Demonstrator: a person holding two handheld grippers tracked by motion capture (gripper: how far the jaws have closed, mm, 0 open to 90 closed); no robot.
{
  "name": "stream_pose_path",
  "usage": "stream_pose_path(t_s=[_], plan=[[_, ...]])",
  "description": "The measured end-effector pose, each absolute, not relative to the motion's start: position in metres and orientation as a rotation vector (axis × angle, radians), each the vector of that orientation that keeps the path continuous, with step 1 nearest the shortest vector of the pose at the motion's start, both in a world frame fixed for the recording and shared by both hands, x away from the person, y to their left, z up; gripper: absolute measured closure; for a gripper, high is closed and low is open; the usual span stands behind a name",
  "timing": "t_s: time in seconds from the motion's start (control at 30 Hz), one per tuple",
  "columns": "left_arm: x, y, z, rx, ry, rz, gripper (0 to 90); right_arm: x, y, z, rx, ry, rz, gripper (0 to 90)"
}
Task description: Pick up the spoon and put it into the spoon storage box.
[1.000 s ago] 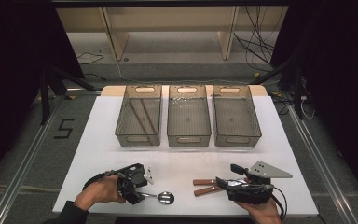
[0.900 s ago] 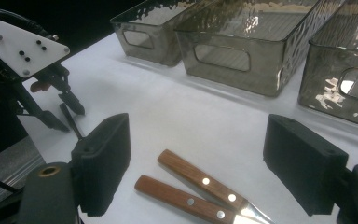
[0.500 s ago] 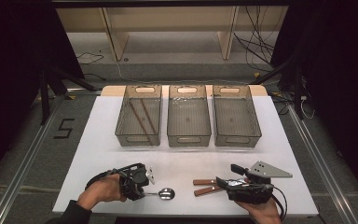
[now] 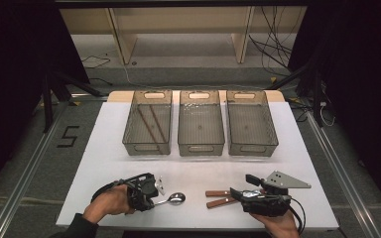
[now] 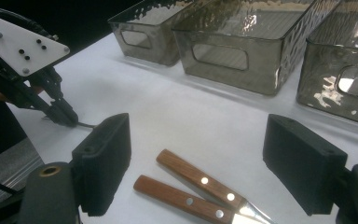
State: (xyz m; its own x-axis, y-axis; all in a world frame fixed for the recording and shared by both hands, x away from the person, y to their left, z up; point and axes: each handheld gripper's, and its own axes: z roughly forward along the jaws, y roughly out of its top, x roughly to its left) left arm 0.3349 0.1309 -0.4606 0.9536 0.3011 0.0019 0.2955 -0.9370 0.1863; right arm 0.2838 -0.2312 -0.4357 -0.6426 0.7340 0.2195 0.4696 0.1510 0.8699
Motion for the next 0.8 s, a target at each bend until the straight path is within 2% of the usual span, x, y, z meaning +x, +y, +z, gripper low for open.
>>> stream_pose_path(t_s=[0.43, 0.8], plan=[[0.342, 0.13, -0.456, 2.861, 0.52, 0.082, 84.2, 0.284, -0.232, -0.435, 1.177, 2.17, 1.487, 24.3], [0.357, 0.124, -0.434, 2.678, 0.63, 0.114, 84.2, 0.283, -0.232, -0.435, 1.172, 2.169, 1.488, 24.2]])
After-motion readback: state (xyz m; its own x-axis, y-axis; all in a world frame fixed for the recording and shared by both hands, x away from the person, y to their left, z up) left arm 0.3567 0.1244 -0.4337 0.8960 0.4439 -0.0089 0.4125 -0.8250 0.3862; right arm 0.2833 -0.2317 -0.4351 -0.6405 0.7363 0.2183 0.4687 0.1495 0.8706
